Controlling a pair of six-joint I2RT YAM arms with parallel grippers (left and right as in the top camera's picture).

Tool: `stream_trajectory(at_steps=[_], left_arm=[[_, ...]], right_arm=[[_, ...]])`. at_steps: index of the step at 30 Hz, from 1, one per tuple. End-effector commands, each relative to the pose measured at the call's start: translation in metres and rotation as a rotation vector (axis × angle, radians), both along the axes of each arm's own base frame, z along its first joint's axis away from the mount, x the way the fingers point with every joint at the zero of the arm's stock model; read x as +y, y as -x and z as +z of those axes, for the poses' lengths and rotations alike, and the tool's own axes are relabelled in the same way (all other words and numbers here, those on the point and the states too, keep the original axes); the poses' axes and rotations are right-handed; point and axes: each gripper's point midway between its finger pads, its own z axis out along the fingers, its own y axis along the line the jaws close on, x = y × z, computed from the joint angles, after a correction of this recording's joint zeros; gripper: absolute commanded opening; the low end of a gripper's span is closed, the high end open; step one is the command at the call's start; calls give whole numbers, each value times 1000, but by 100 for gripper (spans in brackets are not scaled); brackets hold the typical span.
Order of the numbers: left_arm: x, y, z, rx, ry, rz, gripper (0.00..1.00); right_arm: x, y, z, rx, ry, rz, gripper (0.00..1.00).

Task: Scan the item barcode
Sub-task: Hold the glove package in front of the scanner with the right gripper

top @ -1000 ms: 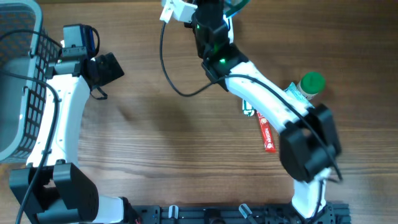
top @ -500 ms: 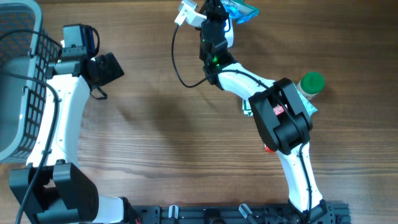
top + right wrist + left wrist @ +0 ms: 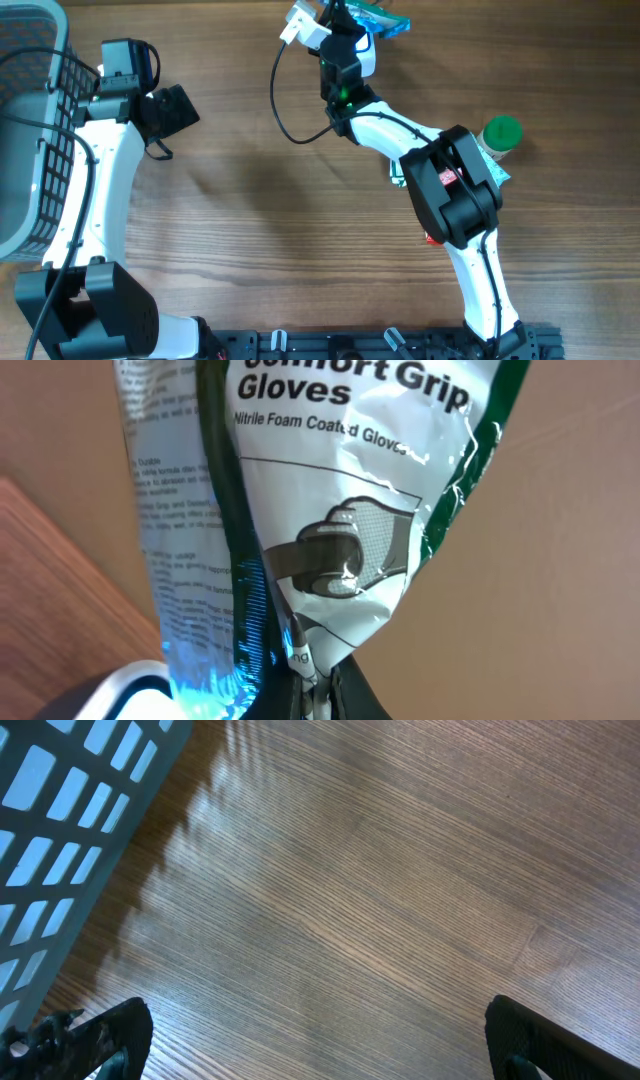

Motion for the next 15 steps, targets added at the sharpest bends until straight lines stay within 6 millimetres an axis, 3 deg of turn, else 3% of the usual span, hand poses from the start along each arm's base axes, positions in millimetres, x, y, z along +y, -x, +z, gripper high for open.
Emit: stream_trajectory(at_steps=[1,6,11,15], left_arm=[[4,-2,7,-16,-16,-4,100],[4,-2,7,-16,-16,-4,100],[4,-2,7,-16,-17,-3,100],[4,-2,7,-16,-17,-3,100]], right_arm=[[23,6,-14,37,-53,56,4],[35,14,-35,120,-41,72,4],[39,17,-40,142,-47,71,4],[42,25,-63,232,-46,62,4]])
